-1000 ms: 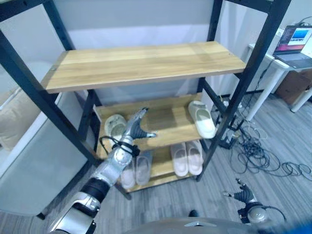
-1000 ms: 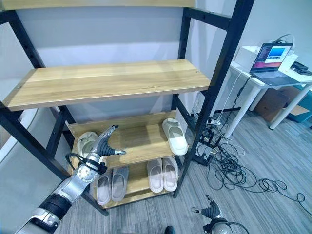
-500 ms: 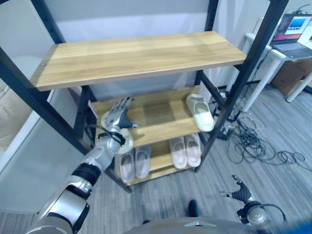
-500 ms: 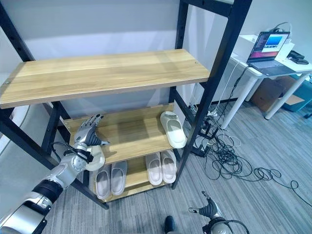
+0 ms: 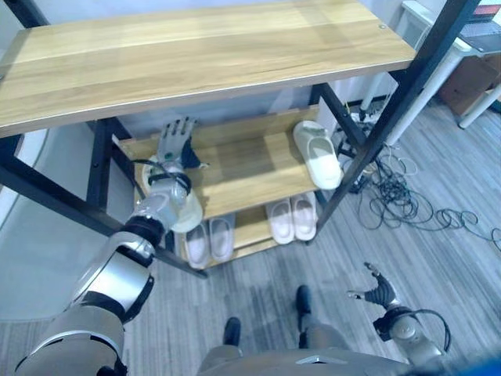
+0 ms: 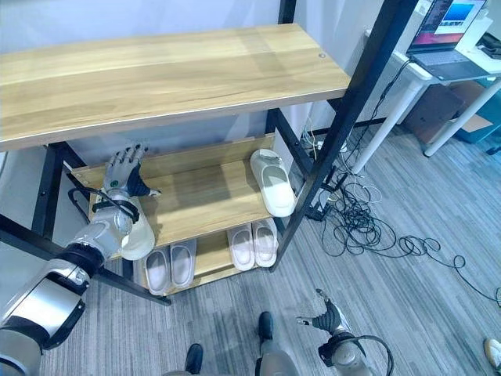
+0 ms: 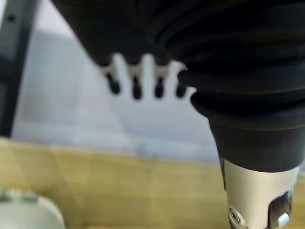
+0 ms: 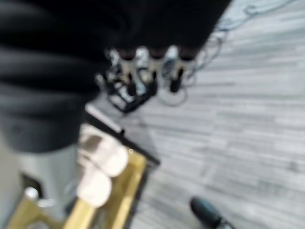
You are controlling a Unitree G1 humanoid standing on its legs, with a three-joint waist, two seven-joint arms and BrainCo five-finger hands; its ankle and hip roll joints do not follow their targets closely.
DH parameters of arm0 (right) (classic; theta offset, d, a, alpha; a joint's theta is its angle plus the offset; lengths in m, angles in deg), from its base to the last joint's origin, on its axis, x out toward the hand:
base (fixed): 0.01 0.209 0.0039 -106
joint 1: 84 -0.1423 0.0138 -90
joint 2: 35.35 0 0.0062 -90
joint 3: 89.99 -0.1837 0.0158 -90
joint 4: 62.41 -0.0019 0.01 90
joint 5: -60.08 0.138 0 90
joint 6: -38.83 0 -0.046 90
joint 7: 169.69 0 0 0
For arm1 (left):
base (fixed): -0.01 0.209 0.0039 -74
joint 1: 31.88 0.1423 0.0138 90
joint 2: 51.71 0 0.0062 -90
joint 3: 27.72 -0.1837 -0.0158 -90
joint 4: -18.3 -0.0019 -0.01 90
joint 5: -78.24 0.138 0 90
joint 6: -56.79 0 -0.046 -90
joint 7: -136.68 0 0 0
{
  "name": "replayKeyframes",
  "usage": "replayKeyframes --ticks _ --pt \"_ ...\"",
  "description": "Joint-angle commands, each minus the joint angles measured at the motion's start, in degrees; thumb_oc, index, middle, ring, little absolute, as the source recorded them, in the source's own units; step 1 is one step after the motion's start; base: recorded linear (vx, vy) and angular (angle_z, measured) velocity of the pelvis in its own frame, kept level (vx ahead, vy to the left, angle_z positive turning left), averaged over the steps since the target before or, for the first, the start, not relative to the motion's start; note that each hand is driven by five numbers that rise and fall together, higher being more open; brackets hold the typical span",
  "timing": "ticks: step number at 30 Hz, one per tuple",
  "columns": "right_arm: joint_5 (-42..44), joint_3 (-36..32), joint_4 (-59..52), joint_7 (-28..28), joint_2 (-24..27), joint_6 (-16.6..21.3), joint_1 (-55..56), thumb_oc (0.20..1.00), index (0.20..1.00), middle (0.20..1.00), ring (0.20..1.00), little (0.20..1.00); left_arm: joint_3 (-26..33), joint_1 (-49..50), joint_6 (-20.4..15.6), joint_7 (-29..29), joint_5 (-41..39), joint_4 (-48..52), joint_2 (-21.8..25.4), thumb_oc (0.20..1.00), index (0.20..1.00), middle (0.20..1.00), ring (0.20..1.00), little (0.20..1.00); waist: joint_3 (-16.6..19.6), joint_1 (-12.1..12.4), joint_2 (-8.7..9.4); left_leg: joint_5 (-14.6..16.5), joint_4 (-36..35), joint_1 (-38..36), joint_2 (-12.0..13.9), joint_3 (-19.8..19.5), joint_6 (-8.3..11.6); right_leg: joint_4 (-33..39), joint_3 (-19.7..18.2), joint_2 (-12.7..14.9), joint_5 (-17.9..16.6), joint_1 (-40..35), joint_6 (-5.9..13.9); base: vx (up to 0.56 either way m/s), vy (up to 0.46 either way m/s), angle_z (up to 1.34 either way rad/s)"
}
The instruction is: Arrange the slippers neatly on the shoe rack.
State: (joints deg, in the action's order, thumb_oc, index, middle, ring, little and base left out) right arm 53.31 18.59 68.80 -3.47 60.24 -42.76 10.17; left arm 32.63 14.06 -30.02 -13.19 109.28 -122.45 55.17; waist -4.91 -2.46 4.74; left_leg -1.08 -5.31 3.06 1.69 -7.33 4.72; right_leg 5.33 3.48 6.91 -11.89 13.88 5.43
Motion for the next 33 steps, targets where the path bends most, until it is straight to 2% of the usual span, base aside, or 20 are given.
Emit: replayKeyframes --ticks 1,5,8,18,30,33 --pt "1.24 0.12 -4.33 -1.09 3.45 1.97 -1.81 1.000 1.000 1.000 1.000 1.000 2.38 -4.26 0.26 2.87 0.81 1.03 2.98 1.000 1.000 1.000 1.000 1.000 -3.48 0.83 -2.87 -1.67 0.31 7.33 -0.29 0.95 -1.82 -0.92 1.18 -0.55 9.06 -5.71 3.21 0.00 0.000 0.00" --pt "1.19 0.36 -5.29 -0.95 3.12 1.84 -1.99 1.000 1.000 1.000 1.000 1.000 3.86 -2.88 0.43 2.77 0.45 3.23 3.98 1.000 1.000 1.000 1.000 1.000 -4.10 1.40 -2.53 -1.67 0.31 7.28 -0.40 0.63 -1.89 -1.33 1.53 -0.50 9.23 -5.71 3.19 0.00 0.006 0.03" --pt "0.84 0.53 -4.75 -0.76 2.42 1.56 -2.30 1.000 1.000 1.000 1.000 1.000 5.95 1.30 -0.66 1.63 0.92 9.18 5.74 1.000 1.000 1.000 1.000 1.000 -4.77 2.48 -2.48 -1.56 0.31 7.19 -0.54 0.33 -1.99 -1.43 1.87 -0.38 9.45 -5.94 3.17 0.00 0.000 0.00" --pt "1.21 1.92 -2.11 -0.25 1.49 1.24 -4.23 1.000 1.000 1.000 1.000 1.000 8.98 4.22 -1.10 2.07 0.70 12.77 7.63 1.000 1.000 1.000 1.000 1.000 -6.03 3.72 -2.60 -1.69 0.31 7.64 -0.90 -0.16 -2.11 -1.83 2.36 -0.24 9.52 -5.56 3.09 -0.01 0.002 0.03" --pt "1.27 2.58 -1.27 -0.31 1.38 1.12 -5.60 1.000 1.000 1.000 1.000 1.000 8.34 3.81 -0.61 1.79 1.51 12.04 7.58 1.000 1.000 1.000 1.000 1.000 -6.75 3.95 -2.56 -2.02 0.31 8.42 -0.92 -0.22 -2.14 -2.09 2.40 -0.31 9.40 -4.88 3.06 0.00 0.000 0.00" --pt "1.16 2.83 -1.26 -0.47 1.74 1.35 -5.77 1.000 1.000 1.000 1.000 1.000 5.84 2.96 -0.28 0.97 3.32 10.02 7.60 1.000 1.000 1.000 1.000 1.000 -7.12 3.75 -2.44 -2.01 0.31 8.62 -0.90 -0.18 -2.26 -2.10 2.42 -0.39 9.28 -4.48 3.16 0.00 0.000 0.00"
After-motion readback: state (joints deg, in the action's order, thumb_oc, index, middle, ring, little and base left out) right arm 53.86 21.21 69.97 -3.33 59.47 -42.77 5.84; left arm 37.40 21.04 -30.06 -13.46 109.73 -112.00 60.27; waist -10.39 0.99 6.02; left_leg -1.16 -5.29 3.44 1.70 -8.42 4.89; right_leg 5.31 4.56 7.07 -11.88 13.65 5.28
